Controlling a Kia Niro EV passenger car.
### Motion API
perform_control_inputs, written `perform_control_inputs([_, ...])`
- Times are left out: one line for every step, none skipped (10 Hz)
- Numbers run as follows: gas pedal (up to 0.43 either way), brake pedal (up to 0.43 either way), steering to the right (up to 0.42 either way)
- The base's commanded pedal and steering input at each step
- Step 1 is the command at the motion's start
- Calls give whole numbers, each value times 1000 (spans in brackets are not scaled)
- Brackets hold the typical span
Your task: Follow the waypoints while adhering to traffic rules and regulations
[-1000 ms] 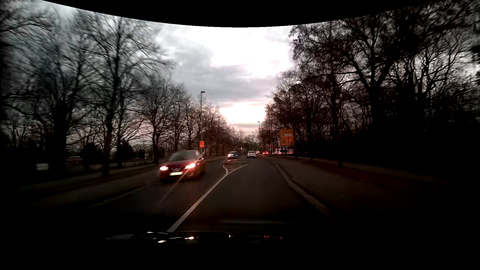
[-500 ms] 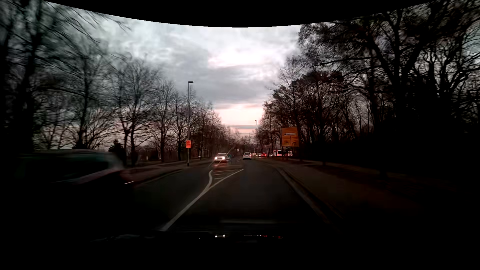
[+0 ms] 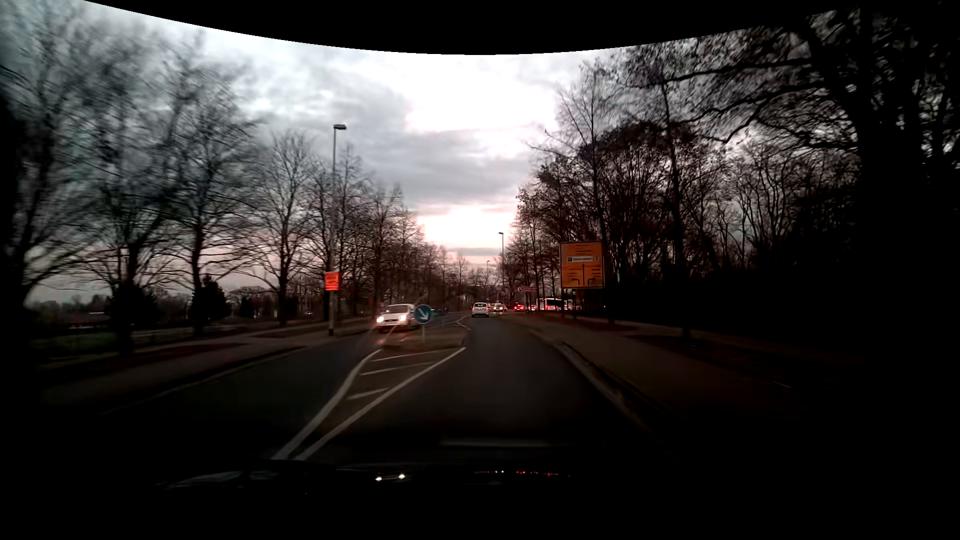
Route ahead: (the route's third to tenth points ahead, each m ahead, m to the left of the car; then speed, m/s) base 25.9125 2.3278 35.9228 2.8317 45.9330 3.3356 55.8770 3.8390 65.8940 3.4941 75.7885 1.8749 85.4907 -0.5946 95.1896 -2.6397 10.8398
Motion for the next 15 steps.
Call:
perform_control_inputs([59,0,22])
perform_control_inputs([59,0,19])
perform_control_inputs([47,0,14])
perform_control_inputs([47,0,8])
perform_control_inputs([47,0,2])
perform_control_inputs([47,0,-3])
perform_control_inputs([39,0,-7])
perform_control_inputs([28,0,-12])
perform_control_inputs([28,0,-18])
perform_control_inputs([28,0,-25])
perform_control_inputs([28,0,-31])
perform_control_inputs([20,0,-35])
perform_control_inputs([20,0,-39])
perform_control_inputs([8,0,-43])
perform_control_inputs([0,0,-46])
